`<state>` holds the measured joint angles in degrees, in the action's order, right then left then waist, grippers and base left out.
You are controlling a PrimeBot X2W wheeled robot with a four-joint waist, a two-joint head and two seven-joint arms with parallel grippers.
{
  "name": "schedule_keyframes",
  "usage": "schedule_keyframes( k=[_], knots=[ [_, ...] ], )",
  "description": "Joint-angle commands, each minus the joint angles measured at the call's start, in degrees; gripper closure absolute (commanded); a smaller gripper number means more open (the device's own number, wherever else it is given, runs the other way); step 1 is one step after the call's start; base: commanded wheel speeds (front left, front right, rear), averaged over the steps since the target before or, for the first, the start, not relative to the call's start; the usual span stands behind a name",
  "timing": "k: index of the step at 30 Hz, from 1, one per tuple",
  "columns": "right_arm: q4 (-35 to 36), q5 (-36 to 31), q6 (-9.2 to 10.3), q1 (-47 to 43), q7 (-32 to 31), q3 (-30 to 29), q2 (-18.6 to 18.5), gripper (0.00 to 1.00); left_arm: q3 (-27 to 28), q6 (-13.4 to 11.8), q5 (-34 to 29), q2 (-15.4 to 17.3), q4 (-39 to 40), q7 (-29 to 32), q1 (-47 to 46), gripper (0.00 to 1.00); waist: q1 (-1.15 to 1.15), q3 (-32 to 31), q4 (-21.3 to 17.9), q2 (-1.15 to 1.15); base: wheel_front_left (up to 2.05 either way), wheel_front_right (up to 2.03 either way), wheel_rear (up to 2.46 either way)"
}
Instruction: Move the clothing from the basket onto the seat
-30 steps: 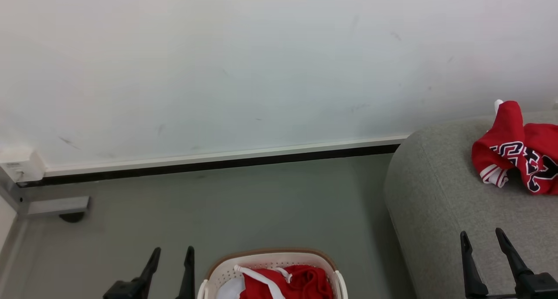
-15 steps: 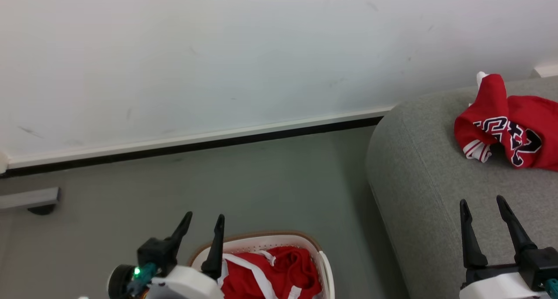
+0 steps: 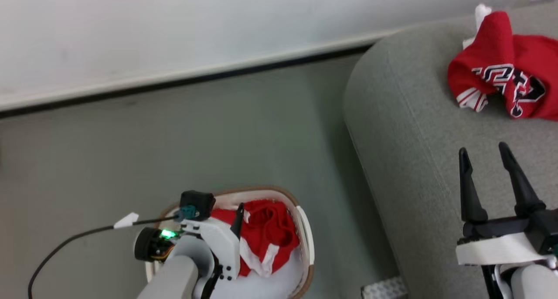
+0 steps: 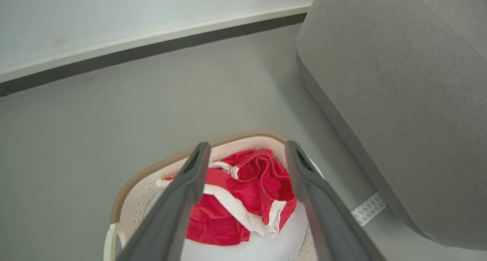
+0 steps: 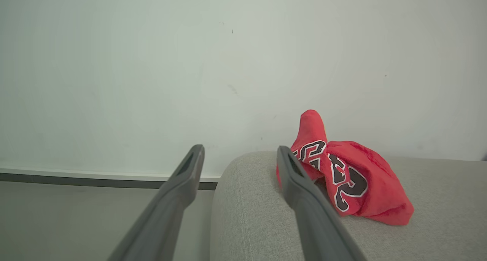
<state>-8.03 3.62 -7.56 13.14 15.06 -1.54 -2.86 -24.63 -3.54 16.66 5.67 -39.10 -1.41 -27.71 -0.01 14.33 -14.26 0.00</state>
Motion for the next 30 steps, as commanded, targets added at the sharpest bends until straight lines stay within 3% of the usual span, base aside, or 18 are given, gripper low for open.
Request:
schedule_keyframes(
  k=[1,8,17,30],
  knots=[
    [0.68,0.58,0.14,1.43,0.16,-0.06,-0.07,0.00,-0.30,0.10,-0.68,-0.20,-2.34,0.47,-1.70,0.00,0.01,5.11,-1.57,0.00,0.00,0.00,0.00],
    [4.21,0.78,0.15,4.97,0.11,-0.15,-0.05,0.00,-1.78,0.24,-0.74,-1.56,-13.65,2.05,-9.96,0.00,0.01,14.99,-2.11,0.00,0.00,0.00,0.00],
    [9.95,0.31,0.15,7.61,0.11,0.52,-0.06,0.00,-1.47,-1.88,0.47,-1.97,-25.46,4.06,-18.54,0.00,0.01,25.13,-2.15,0.00,0.00,0.00,0.00],
    [15.65,-0.57,0.14,4.66,0.11,-0.02,-0.05,0.00,-0.57,-2.46,1.71,-1.36,-31.98,0.76,-27.07,0.00,0.01,32.73,-2.55,0.00,0.00,0.00,0.00]
  ],
)
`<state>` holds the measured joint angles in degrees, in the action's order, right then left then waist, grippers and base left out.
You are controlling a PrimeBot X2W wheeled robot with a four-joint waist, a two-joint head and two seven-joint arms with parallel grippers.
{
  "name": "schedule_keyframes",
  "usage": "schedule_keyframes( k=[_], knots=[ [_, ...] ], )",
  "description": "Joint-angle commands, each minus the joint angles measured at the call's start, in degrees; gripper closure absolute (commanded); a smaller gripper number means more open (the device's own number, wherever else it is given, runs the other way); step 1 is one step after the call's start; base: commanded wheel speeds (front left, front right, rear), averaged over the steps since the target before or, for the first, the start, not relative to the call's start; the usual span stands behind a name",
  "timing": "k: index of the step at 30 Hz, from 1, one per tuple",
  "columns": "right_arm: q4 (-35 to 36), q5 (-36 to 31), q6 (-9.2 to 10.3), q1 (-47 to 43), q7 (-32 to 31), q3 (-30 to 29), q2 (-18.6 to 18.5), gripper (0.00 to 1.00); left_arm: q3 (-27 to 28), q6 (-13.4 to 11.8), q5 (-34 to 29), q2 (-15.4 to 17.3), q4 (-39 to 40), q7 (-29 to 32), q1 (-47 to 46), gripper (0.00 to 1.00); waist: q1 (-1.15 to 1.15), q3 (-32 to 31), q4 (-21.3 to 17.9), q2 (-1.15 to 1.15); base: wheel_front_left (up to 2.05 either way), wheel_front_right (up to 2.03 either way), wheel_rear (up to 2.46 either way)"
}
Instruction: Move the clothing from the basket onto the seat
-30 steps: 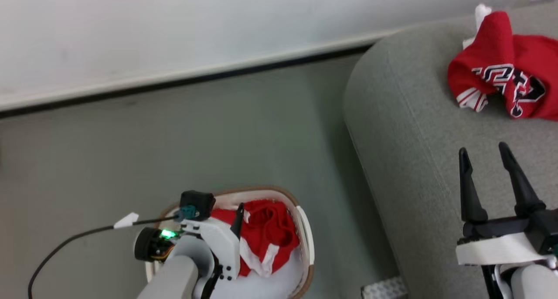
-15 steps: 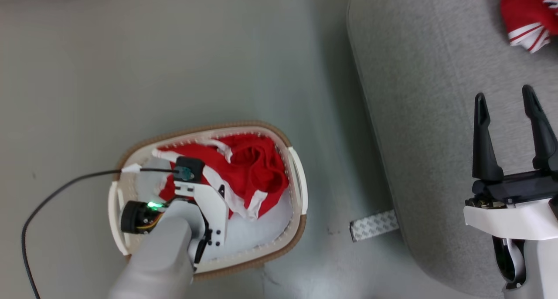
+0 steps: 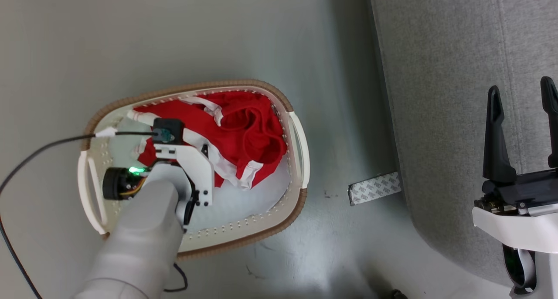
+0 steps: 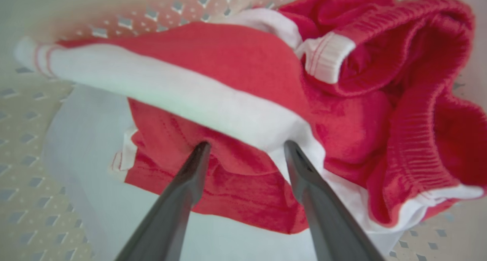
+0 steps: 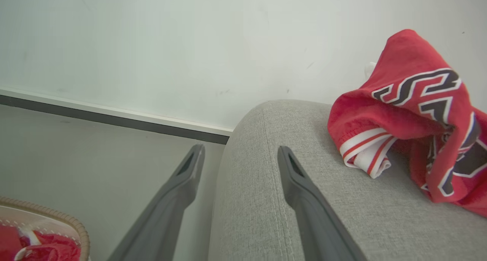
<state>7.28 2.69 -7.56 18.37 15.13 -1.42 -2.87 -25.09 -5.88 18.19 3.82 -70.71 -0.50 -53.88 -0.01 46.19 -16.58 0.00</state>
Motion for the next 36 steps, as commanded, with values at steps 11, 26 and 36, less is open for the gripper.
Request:
schedule_keyframes(
  k=[11,26,36],
  knots=[
    [2.02,0.80,0.14,-3.15,0.03,-1.02,-0.04,0.00,-0.43,-0.22,1.21,-0.14,-1.69,-3.05,-4.92,0.00,0.01,3.48,0.23,0.00,0.00,0.00,0.00],
    [2.10,0.41,0.15,-3.73,0.03,-0.08,-0.04,0.00,-1.65,-1.45,2.04,-0.51,-2.70,-5.04,-5.99,0.63,0.01,3.61,0.15,0.00,0.00,0.00,0.00],
    [1.57,0.13,0.15,-3.76,0.03,0.24,-0.04,0.00,-2.85,-0.74,2.61,-0.71,-2.90,-8.62,-5.05,1.00,0.01,2.92,0.25,0.00,0.00,0.00,0.00]
  ],
)
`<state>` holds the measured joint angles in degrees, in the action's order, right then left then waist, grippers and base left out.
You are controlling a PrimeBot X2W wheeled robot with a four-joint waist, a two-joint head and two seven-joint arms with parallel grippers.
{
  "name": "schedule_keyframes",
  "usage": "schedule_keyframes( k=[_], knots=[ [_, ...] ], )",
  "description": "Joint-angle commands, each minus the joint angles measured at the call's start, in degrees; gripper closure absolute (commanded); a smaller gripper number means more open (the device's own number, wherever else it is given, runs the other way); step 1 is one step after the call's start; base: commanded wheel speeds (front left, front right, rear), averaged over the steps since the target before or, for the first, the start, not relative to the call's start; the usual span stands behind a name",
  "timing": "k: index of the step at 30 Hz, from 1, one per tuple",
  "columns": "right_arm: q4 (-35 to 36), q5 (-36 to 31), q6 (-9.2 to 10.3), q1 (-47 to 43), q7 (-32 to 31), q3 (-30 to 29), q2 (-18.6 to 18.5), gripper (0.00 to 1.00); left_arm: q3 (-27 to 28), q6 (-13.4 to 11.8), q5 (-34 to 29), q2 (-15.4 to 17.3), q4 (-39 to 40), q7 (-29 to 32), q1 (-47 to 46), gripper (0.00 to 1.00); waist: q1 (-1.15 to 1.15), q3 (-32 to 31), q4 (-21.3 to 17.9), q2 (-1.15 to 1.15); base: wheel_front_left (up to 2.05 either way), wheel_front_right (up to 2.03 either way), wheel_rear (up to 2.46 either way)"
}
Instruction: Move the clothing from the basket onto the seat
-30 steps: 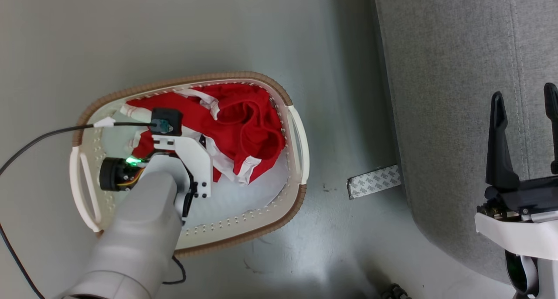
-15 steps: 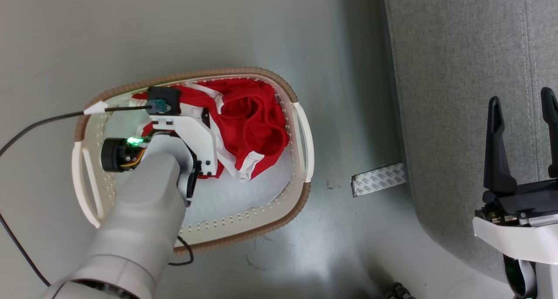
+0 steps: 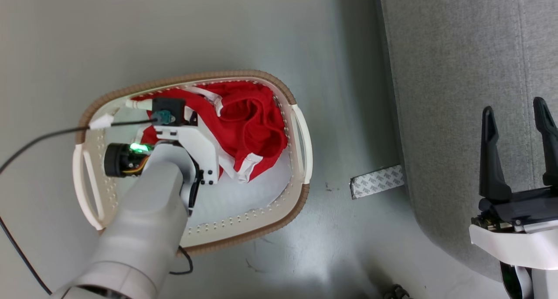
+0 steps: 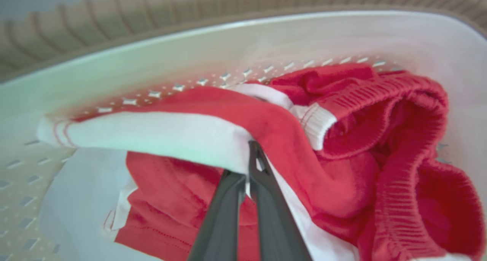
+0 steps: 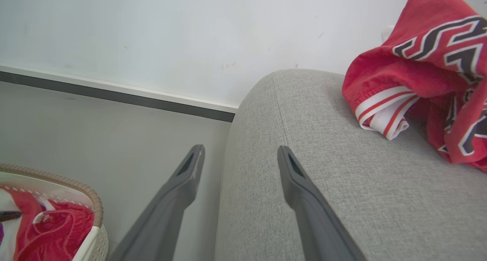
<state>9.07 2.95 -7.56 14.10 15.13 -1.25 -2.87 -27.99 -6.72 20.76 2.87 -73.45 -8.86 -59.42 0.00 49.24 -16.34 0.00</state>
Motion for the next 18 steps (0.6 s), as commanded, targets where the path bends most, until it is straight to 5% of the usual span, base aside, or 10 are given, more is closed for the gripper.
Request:
schedule_keyframes(
  k=[1,9,18],
  knots=[
    [-0.44,-0.11,0.15,0.85,0.03,0.10,-0.04,0.00,-0.02,0.40,0.41,0.21,-0.13,-0.97,0.96,1.00,0.00,-0.67,0.27,0.00,0.00,0.00,0.00],
    [-3.79,-0.66,0.15,1.49,0.03,1.04,-0.05,0.00,-0.46,4.87,7.53,0.13,5.51,-5.24,10.05,1.00,0.00,-9.67,3.72,0.00,0.00,0.00,0.00],
    [-8.94,-1.54,0.15,-2.76,0.02,-0.54,-0.08,0.00,-3.35,5.68,12.24,0.11,18.83,-6.29,22.66,1.00,0.00,-25.02,9.33,0.00,0.00,0.00,0.00]
  ],
)
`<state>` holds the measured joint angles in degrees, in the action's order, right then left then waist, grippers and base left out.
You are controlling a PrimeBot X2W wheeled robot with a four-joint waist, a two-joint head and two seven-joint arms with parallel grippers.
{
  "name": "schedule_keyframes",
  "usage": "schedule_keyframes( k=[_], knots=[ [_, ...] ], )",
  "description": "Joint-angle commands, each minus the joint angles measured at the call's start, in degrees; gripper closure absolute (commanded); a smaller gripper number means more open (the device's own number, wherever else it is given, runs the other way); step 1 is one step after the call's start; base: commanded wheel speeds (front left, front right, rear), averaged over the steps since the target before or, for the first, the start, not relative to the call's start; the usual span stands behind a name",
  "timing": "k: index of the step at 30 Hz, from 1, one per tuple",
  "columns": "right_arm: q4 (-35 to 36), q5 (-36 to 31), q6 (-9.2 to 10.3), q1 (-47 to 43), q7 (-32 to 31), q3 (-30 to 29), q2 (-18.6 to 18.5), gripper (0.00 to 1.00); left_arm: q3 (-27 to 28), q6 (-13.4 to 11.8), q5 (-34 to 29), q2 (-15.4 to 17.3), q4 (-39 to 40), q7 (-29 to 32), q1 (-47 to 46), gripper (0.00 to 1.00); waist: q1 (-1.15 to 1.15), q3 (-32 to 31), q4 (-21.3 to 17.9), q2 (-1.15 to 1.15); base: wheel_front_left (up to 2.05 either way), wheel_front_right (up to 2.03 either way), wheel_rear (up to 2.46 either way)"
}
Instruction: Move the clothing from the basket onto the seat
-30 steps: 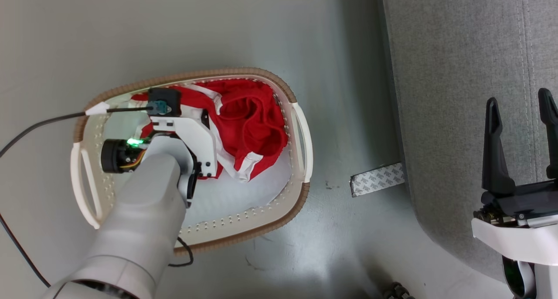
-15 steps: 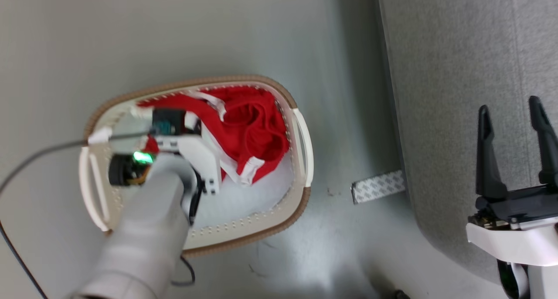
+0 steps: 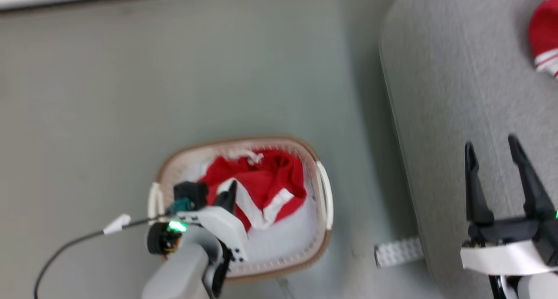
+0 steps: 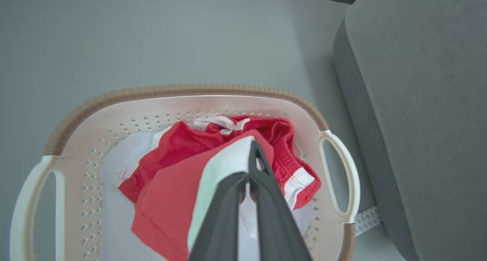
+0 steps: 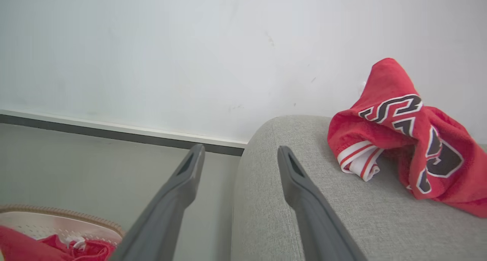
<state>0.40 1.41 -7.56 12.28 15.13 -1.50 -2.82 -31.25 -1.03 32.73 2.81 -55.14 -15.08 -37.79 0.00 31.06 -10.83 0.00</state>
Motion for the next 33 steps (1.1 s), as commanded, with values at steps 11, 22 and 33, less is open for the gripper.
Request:
schedule_keyframes(
  k=[11,22,33],
  knots=[
    [-5.84,-1.50,0.15,-9.88,0.03,-1.25,-0.13,0.00,-3.09,-2.38,0.16,0.83,17.85,0.95,10.84,1.00,0.00,-24.81,8.54,0.00,0.00,0.00,0.00],
    [-5.60,-0.95,0.14,-12.51,0.03,2.40,-0.10,0.00,-1.93,-7.91,0.21,5.90,44.06,10.24,11.16,1.00,0.00,-32.01,9.19,0.00,0.00,0.00,0.00],
    [0.05,2.35,0.14,-8.86,-0.07,17.66,-4.77,0.00,-0.60,-11.66,-1.04,9.26,58.40,16.44,9.02,1.00,0.00,-33.13,6.91,0.00,0.00,0.00,0.00]
  ],
)
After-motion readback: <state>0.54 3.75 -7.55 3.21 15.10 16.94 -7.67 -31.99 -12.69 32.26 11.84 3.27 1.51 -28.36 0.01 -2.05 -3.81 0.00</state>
